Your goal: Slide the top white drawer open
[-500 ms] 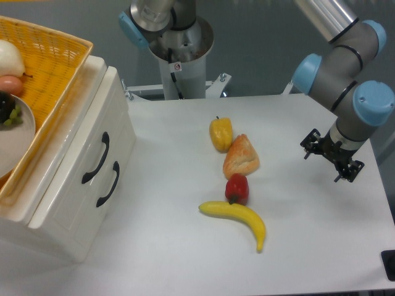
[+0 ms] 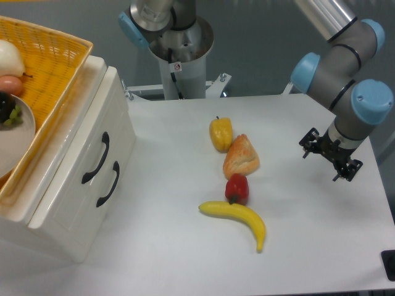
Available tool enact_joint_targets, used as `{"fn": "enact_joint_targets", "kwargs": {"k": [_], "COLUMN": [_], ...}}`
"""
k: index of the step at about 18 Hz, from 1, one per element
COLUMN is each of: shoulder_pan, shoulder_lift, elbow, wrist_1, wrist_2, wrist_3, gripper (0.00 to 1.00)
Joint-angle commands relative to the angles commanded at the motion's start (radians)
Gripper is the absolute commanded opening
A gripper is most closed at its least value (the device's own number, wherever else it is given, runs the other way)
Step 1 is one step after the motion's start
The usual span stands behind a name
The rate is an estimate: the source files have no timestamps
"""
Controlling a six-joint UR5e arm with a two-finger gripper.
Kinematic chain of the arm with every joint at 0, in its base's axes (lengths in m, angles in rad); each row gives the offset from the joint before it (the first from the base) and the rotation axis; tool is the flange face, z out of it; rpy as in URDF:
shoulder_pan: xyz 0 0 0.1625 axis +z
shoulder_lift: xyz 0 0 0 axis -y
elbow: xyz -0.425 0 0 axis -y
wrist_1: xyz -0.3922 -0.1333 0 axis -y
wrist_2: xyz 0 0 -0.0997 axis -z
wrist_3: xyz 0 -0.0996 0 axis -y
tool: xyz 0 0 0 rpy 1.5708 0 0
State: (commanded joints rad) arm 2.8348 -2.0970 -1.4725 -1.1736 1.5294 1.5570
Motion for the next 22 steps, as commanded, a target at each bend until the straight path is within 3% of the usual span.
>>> {"fn": "enact_joint_targets", "kwargs": {"k": [3, 7, 9, 15, 17, 20, 22], "shoulder_pan": [-0.014, -0.052, -0.095, -0.198, -0.201, -0.204, -0.241], "shoulder_lift": [0.005, 0.095, 0.135, 0.202, 0.254, 0.368, 0.394], "elbow": [-0.011, -0.032, -0.032, -0.031, -0.029, -0.029, -0.032], "wrist_1": [0.011, -0.044, -0.092, -0.129, -0.182, -0.329, -0.383], "wrist_2": [0.006, 0.003, 0.002, -0.064, -0.129, -0.218, -0.241], "wrist_3": [-0.005, -0.073, -0.208, -0.493, -0.557, -0.574, -0.58], "gripper": [1.0, 1.0, 1.0, 1.0, 1.0, 1.0, 1.0]}}
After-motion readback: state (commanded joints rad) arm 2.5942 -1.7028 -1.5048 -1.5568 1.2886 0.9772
